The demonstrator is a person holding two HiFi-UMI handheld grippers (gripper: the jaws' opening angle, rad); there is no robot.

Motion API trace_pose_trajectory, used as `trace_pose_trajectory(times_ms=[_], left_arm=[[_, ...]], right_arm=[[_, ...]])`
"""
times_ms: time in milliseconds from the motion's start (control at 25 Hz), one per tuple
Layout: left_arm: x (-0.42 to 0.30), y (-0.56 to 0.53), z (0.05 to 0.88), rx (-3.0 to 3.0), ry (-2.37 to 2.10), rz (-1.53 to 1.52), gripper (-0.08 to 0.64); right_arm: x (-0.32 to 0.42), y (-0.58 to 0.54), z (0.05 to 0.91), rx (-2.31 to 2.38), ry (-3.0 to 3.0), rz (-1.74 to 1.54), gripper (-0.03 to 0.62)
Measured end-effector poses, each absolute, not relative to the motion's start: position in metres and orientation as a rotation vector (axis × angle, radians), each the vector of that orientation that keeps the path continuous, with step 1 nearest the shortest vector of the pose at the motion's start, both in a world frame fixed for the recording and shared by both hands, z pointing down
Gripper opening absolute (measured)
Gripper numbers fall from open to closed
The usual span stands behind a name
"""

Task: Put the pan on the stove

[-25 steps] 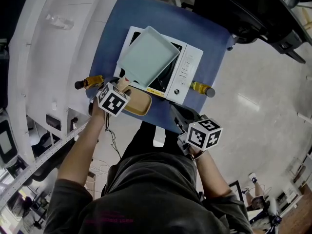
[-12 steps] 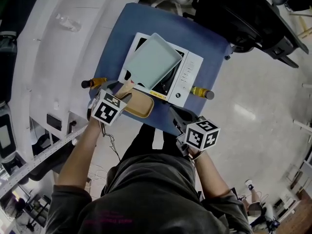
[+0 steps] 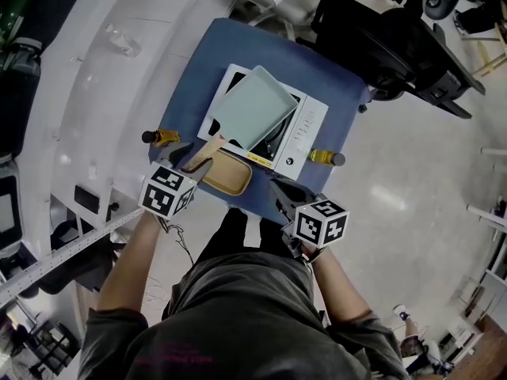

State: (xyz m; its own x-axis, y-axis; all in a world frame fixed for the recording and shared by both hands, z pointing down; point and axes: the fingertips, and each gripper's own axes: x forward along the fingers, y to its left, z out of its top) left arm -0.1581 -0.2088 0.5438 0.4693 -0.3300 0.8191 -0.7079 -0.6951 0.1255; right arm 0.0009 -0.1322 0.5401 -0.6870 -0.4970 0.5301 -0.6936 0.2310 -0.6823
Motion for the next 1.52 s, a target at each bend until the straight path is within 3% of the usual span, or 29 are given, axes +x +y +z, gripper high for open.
trace_pose_trajectory(times_ms=[720,1520], left_arm=[[-0.19,-0.171,0.495,2.374,-1.006,0.731,0.097],[-0.182,-0.159,0.423,2.757,-1.028,0.714,0.009]], right_arm=[[-0.018,-0.134,0.497,1.207,-2.335,1.271,0.003],[-0.012,-0.129,0.468,1.332,-2.339,1.187,0.003]])
